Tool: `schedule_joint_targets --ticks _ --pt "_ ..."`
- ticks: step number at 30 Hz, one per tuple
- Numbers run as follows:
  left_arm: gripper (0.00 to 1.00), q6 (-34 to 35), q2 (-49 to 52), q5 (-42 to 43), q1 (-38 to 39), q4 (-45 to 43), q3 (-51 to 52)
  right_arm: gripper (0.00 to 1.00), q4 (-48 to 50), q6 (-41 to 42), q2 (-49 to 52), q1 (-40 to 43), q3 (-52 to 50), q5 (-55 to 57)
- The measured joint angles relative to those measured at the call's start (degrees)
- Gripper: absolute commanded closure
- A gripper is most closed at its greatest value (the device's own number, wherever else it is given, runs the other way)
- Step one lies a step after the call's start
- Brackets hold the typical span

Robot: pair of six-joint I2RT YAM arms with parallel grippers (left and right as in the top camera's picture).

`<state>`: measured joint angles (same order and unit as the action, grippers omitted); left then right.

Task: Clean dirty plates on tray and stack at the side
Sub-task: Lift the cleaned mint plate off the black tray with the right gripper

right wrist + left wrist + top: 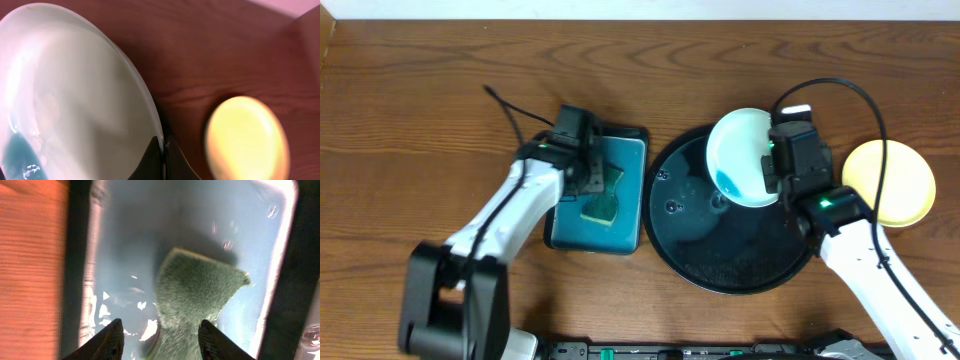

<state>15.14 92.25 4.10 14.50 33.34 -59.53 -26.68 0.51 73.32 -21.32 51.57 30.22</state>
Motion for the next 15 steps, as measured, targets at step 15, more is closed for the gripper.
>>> schedule_joint_targets --ticks 15 --pt "0.43 0.0 -4.0 0.0 -1.3 2.7 0.0 0.99 7.0 -16.3 0.0 -14.3 0.0 19.7"
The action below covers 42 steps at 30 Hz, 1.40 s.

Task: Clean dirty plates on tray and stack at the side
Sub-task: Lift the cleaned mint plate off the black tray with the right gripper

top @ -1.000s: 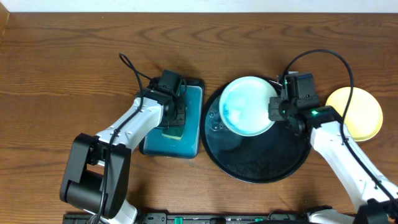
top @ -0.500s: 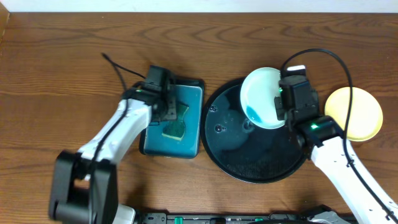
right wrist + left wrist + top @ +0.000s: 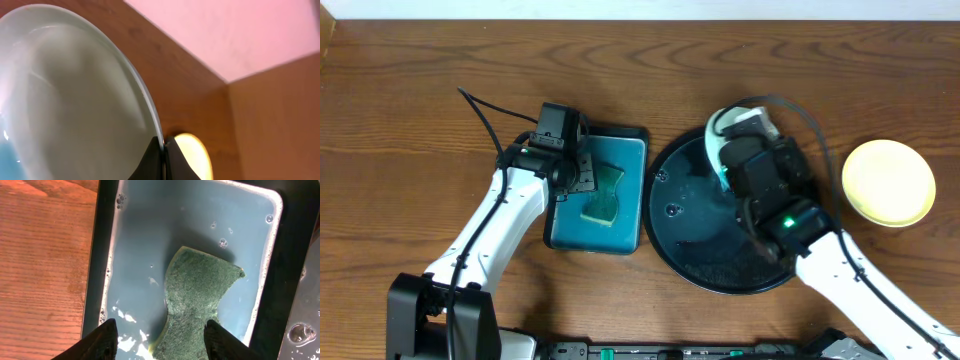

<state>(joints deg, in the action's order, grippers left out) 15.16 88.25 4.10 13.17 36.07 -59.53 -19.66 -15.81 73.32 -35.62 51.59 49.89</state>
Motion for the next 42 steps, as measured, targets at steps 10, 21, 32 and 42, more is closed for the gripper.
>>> schedule_joint_targets --ticks 10,21,32,42 --pt "0.43 0.0 0.0 0.0 0.0 0.0 0.0 0.99 4.5 -11.9 0.0 -6.0 0.0 7.1" --pt "0.43 0.0 0.0 0.0 0.0 0.0 0.0 0.99 5.8 -15.5 0.0 -6.0 0.0 8.7" --pt "0.43 0.0 0.0 0.0 0.0 0.0 0.0 0.99 9.1 -20.0 0.0 -6.0 0.0 9.9" --pt "0.43 0.0 0.0 0.0 0.0 0.0 0.0 0.99 9.7 -22.2 0.0 -6.0 0.0 10.4"
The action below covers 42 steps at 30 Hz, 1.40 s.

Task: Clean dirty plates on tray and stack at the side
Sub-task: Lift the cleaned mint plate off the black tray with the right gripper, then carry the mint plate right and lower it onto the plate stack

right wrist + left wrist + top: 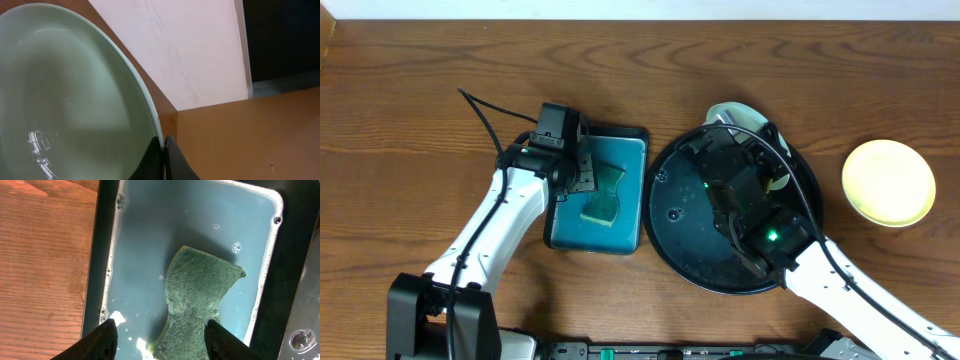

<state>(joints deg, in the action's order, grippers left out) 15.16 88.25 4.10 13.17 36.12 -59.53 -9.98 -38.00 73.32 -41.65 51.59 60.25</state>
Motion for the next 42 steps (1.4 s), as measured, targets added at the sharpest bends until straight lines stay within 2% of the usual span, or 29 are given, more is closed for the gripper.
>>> schedule_joint_targets --ticks 31,36,42 --pt "0.43 0.0 0.0 0.0 0.0 0.1 0.0 0.99 1.3 0.3 0.0 1.0 0.0 0.0" --pt "0.43 0.0 0.0 0.0 0.0 0.3 0.0 0.99 1.0 4.3 0.0 1.5 0.0 -0.5" --pt "0.43 0.0 0.0 0.0 0.0 0.8 0.0 0.99 -6.5 19.8 0.0 7.4 0.1 -5.4"
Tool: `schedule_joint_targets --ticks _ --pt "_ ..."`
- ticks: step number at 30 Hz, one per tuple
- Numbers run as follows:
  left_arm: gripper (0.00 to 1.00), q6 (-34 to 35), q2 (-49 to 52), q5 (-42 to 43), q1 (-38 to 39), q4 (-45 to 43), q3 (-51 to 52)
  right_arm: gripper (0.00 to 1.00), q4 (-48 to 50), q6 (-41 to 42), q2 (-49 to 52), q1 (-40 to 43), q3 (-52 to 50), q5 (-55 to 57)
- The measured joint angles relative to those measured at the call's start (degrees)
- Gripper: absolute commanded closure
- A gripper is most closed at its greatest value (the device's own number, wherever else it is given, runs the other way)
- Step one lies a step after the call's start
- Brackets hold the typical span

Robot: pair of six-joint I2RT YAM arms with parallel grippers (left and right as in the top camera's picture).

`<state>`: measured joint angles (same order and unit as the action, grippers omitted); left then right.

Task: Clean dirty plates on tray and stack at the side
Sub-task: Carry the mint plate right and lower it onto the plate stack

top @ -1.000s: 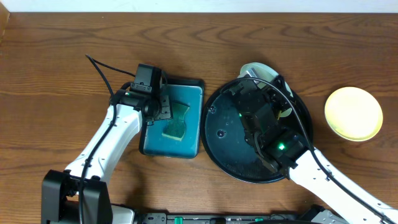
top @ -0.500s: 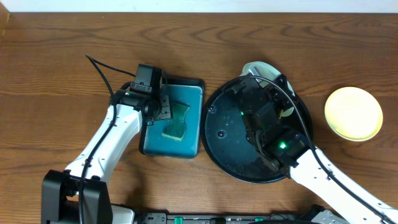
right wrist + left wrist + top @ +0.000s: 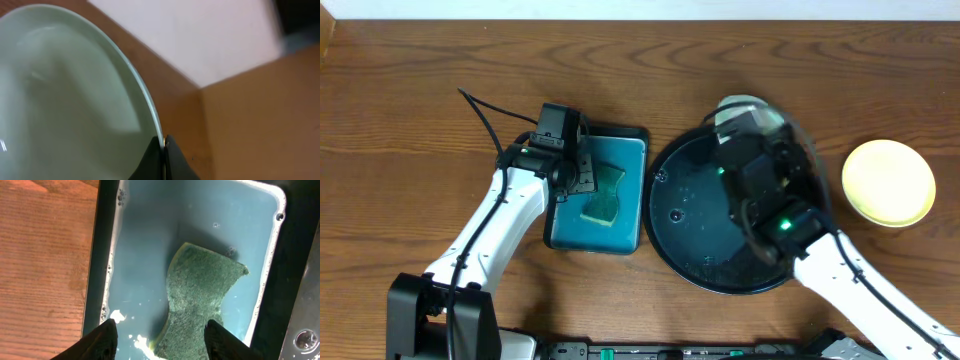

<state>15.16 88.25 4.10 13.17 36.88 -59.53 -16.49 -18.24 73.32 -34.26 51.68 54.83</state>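
Note:
My right gripper is shut on the rim of a pale white-green plate, held steeply tilted over the far edge of the round black tray. From overhead only the plate's top edge shows past my right wrist. A yellow plate lies on the table to the right of the tray. My left gripper hangs open above the green sponge, which lies in the basin of blue water.
The basin stands just left of the tray, almost touching it. Water drops lie on the tray's floor. Bare wooden table surrounds both, with a wall edge along the far side.
My right arm has shifted a little to the right with the plate still pinched, and its view now shows more wood and less wall. The left gripper has stayed open over the sponge.
First the right gripper held the plate half tilted over the tray with blue water in it, and the left gripper was low over the sponge. Then the left gripper stood higher and the plate steeper. Later the plate was nearly on edge, no water showing, as now.

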Motion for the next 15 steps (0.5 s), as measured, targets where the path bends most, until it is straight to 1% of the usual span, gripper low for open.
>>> schedule_joint_targets --ticks 7,12,15 --pt "0.43 0.0 0.0 0.0 0.0 0.2 0.0 0.99 -8.3 21.3 0.0 13.2 0.0 -13.2" --pt "0.43 0.0 0.0 0.0 0.0 0.2 0.0 0.99 -13.2 33.2 0.0 22.6 0.0 -21.9" --pt "0.43 0.0 0.0 0.0 0.0 0.2 0.0 0.99 -15.1 38.6 0.1 28.5 0.0 -26.4"
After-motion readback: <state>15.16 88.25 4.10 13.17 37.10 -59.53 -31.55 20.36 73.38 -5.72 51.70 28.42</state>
